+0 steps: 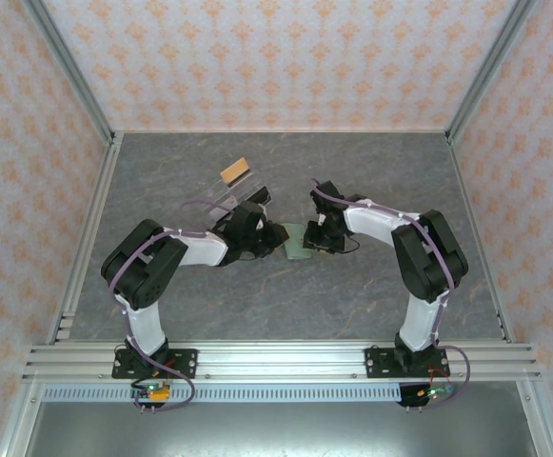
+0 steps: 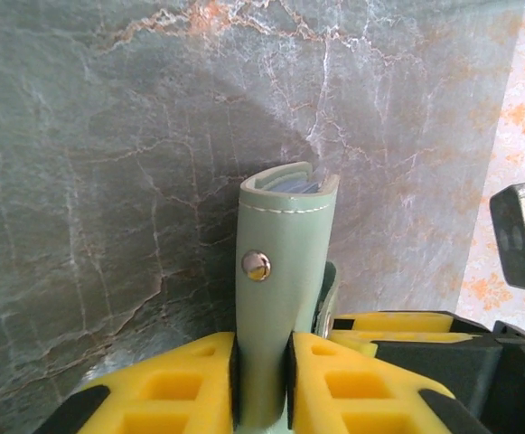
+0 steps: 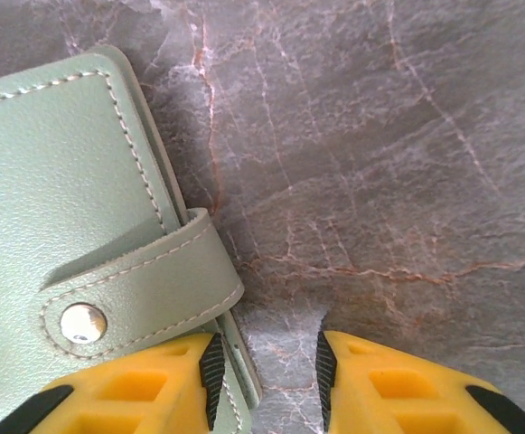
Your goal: Take the credit cards out of the card holder
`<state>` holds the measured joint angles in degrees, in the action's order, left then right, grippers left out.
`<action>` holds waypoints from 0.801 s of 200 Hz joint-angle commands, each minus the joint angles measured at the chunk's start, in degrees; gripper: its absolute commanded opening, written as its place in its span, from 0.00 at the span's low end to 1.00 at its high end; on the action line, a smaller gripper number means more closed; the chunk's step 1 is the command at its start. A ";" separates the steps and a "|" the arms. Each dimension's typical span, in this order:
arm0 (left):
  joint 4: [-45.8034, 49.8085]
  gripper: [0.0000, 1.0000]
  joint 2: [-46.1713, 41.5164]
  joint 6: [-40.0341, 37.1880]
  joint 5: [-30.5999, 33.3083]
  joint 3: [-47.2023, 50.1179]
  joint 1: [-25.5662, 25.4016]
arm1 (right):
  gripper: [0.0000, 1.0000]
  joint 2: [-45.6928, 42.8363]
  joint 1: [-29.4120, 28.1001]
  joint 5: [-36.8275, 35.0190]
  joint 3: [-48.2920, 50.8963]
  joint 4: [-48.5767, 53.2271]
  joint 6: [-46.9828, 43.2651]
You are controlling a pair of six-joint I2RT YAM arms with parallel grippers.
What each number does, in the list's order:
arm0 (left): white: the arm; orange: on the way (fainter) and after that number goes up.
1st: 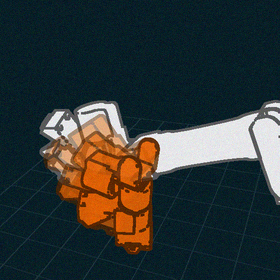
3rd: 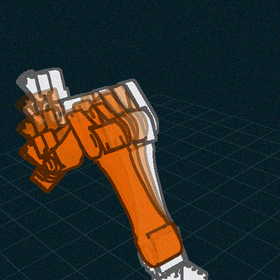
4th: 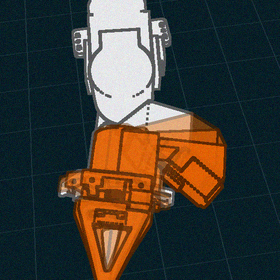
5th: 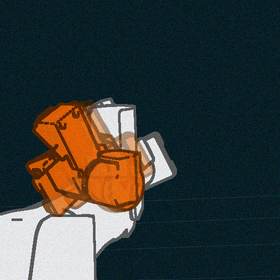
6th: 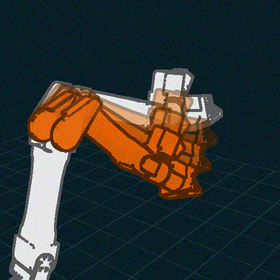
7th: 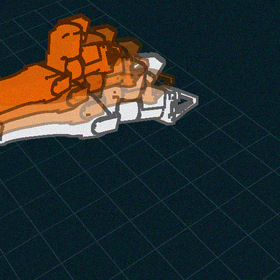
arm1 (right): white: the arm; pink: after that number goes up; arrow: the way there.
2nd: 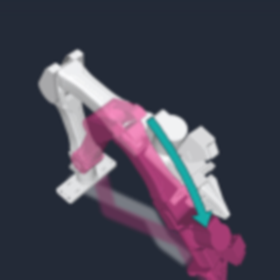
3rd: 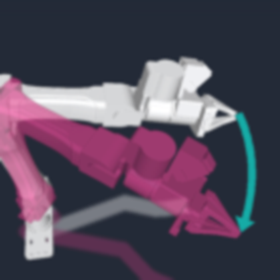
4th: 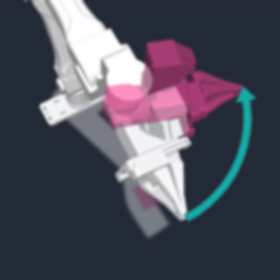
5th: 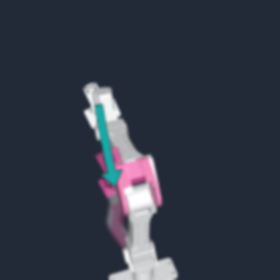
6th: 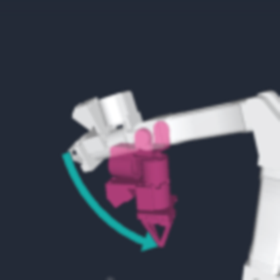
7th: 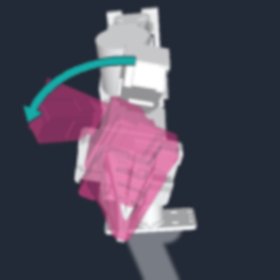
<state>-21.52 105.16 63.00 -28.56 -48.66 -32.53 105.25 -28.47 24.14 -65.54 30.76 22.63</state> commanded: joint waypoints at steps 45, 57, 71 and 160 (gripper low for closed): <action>2.20 0.00 -2.32 -3.95 -0.08 -0.99 -0.19 | 0.44 -8.35 1.25 -0.54 3.42 -0.75 -0.29; 2.90 0.00 -2.66 -4.66 0.24 -0.99 -0.16 | 0.49 -10.22 1.48 -1.24 4.20 -1.26 -0.39; 3.45 0.00 -2.98 -5.20 0.43 -0.99 -0.17 | 0.53 -11.24 1.46 -0.55 4.44 -1.90 -0.85; 1.81 0.00 -2.42 -4.82 -0.90 -0.93 -0.22 | 0.46 -2.24 1.14 10.62 -0.61 -4.29 -0.60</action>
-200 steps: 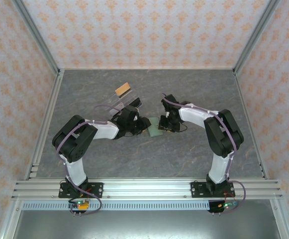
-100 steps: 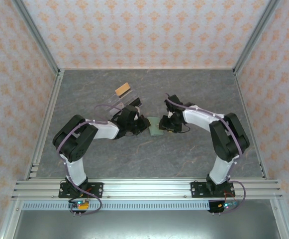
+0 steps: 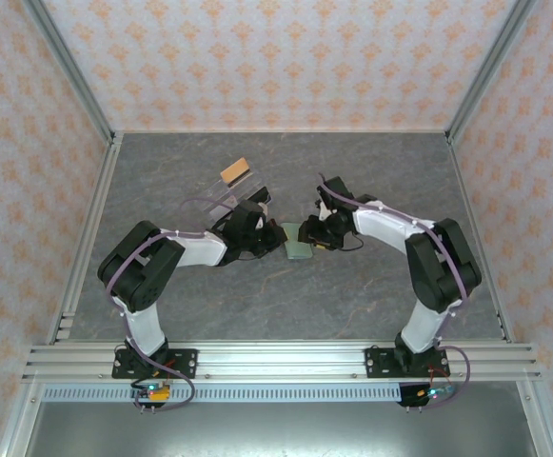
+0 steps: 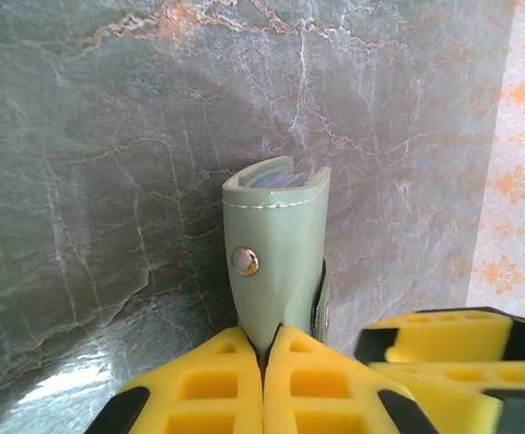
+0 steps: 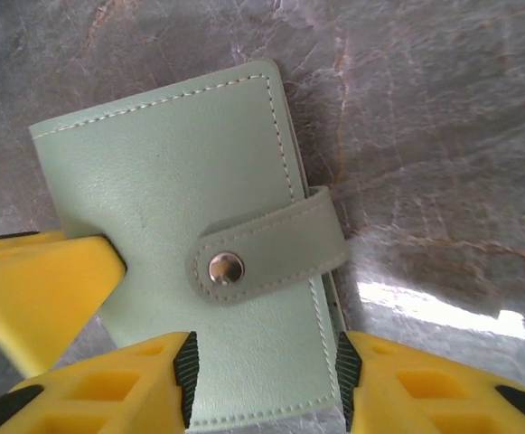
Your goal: Take the credit cards out of the card holder
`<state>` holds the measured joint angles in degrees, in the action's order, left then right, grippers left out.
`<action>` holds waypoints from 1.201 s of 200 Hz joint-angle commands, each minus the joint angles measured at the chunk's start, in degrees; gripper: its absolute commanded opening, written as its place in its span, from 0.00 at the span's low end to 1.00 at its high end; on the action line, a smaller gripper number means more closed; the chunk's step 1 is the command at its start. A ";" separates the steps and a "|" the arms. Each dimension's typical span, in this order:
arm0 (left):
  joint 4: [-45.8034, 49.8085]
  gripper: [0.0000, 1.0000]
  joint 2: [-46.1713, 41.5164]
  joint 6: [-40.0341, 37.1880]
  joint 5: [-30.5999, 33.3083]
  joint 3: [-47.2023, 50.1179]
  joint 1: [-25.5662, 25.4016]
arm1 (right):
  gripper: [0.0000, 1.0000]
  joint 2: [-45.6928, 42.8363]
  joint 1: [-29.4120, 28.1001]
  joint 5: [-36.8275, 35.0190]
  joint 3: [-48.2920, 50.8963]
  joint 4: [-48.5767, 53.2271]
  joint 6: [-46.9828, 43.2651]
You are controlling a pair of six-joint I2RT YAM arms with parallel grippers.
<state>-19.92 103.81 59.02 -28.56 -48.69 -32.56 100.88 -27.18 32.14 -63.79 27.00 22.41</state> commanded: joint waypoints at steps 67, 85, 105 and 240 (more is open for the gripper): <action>-0.51 0.00 -1.06 -0.01 -1.94 -0.97 -0.23 | 0.46 6.92 -1.12 -4.94 -8.17 3.29 -0.78; -0.23 0.00 -1.39 0.13 -1.54 -0.80 -0.26 | 0.43 7.85 -1.45 -9.23 -9.29 5.78 -1.35; 1.33 0.00 -2.32 0.06 -0.12 -0.45 -0.16 | 0.37 7.76 -1.49 -12.34 -9.20 7.53 -1.83; 7.03 0.00 -2.02 -1.65 0.76 -1.53 -0.18 | 0.34 2.20 -1.32 -13.58 -7.19 5.58 -3.08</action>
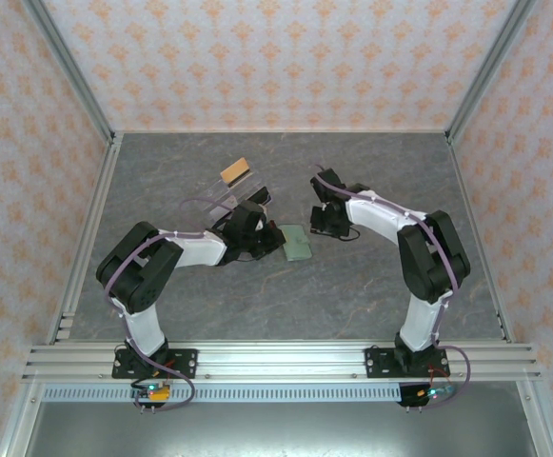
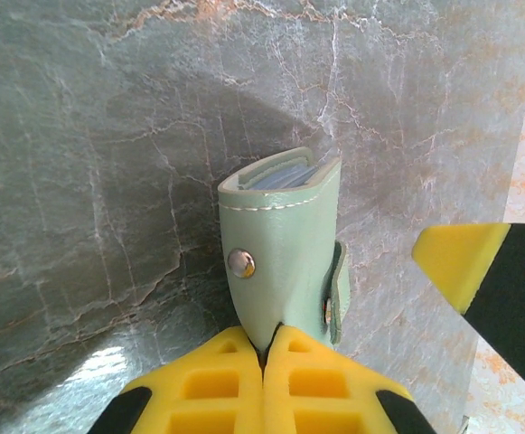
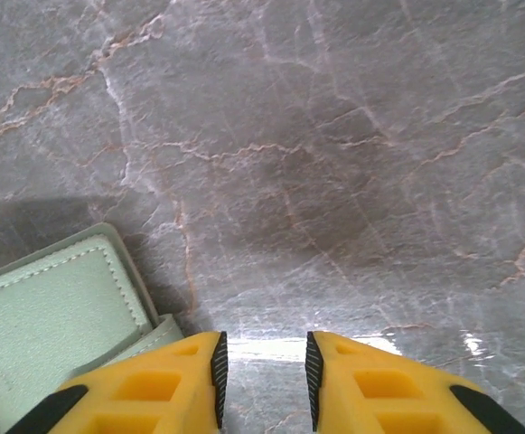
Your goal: Take the credit cards out of the card holder
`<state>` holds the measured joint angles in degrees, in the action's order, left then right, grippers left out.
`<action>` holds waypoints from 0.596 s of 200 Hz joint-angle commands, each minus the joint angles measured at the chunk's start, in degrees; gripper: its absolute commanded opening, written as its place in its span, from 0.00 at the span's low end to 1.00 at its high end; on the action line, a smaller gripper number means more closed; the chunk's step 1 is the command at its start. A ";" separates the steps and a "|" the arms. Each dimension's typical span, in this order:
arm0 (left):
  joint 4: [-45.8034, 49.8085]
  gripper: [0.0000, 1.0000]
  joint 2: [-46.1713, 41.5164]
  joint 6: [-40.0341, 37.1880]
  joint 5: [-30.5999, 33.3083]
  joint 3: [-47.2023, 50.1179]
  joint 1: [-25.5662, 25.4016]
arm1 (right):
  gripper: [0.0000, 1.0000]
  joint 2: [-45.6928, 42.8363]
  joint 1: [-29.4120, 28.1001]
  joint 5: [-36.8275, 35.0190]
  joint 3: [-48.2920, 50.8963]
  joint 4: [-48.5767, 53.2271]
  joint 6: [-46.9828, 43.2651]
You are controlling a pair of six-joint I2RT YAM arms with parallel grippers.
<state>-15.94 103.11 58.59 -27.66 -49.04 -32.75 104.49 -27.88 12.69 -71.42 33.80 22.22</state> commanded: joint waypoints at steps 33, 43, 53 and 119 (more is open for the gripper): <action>1.88 0.00 -1.49 -0.80 -1.25 -1.26 -0.03 | 0.40 0.00 -2.68 10.55 -2.00 -0.13 -5.61; 1.88 0.00 -1.63 -0.87 -1.41 -1.40 -0.04 | 0.40 1.32 -3.13 9.60 -3.24 1.06 -5.98; 1.82 0.00 -1.73 -0.93 -1.56 -1.27 -0.10 | 0.40 2.34 -3.53 9.54 -3.79 1.57 -6.29; 3.11 0.00 -2.37 -1.11 -1.46 -2.03 -0.10 | 0.40 6.39 -4.76 8.12 -6.47 4.15 -7.25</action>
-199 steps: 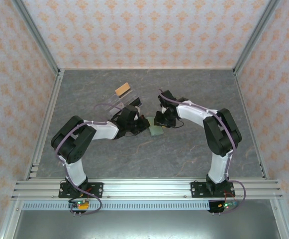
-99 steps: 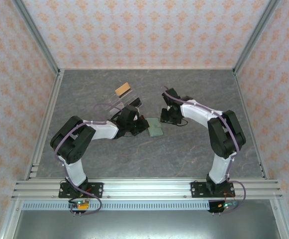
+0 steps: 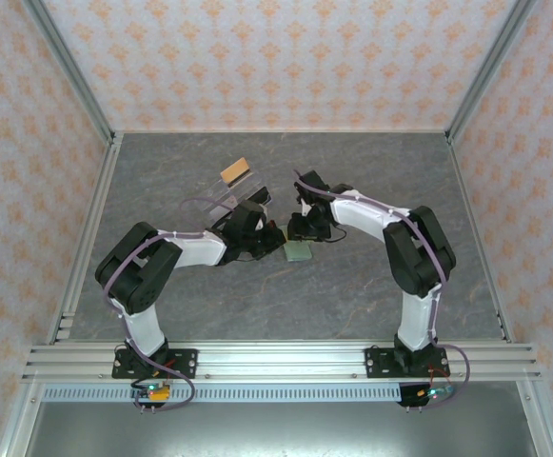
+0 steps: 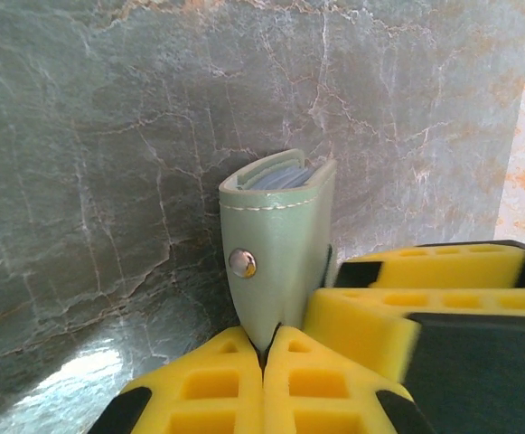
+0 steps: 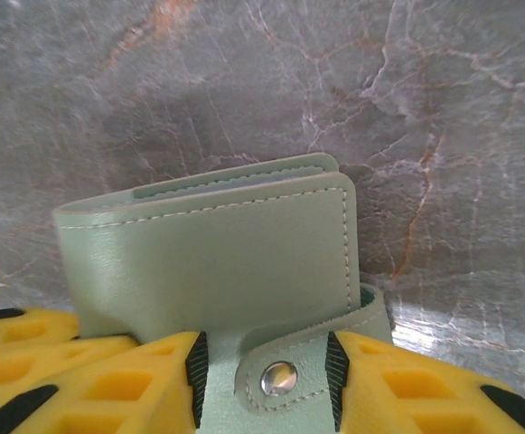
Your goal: Take the credit cards out of the card holder
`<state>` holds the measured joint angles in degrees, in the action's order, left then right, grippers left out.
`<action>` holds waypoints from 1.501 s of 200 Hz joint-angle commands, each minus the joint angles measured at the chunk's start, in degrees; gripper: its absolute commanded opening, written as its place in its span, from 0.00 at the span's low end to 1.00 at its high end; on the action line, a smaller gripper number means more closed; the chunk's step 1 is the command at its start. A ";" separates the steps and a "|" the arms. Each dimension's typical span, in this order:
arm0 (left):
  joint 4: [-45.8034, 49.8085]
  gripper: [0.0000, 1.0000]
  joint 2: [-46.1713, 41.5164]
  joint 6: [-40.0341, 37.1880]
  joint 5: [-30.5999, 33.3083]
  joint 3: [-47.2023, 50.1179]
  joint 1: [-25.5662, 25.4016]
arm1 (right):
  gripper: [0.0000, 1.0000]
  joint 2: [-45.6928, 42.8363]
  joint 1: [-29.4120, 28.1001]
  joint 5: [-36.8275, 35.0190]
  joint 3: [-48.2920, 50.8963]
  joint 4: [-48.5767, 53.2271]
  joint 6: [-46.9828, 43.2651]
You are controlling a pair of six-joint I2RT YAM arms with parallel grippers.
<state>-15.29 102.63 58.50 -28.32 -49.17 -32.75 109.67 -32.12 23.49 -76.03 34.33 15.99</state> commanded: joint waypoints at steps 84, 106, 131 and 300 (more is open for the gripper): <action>5.35 0.00 -1.76 -0.58 2.72 -1.90 -0.07 | 0.06 -1.10 -0.44 -14.63 0.78 5.66 2.31; 7.18 0.00 -1.09 -0.33 3.41 -2.32 -0.04 | 0.00 -2.26 0.16 -16.37 1.66 5.99 3.48; 6.57 0.00 -0.17 0.82 3.22 -2.15 -0.05 | 0.00 -3.19 0.41 -18.02 2.44 6.15 4.57; 5.07 0.00 -0.39 2.93 3.35 -1.44 0.06 | 0.00 -8.79 1.93 -20.48 6.13 4.34 8.86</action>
<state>-11.09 102.61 60.62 -26.35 -50.94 -32.97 103.83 -29.56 1.89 -70.26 39.11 25.76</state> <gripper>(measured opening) 0.047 0.045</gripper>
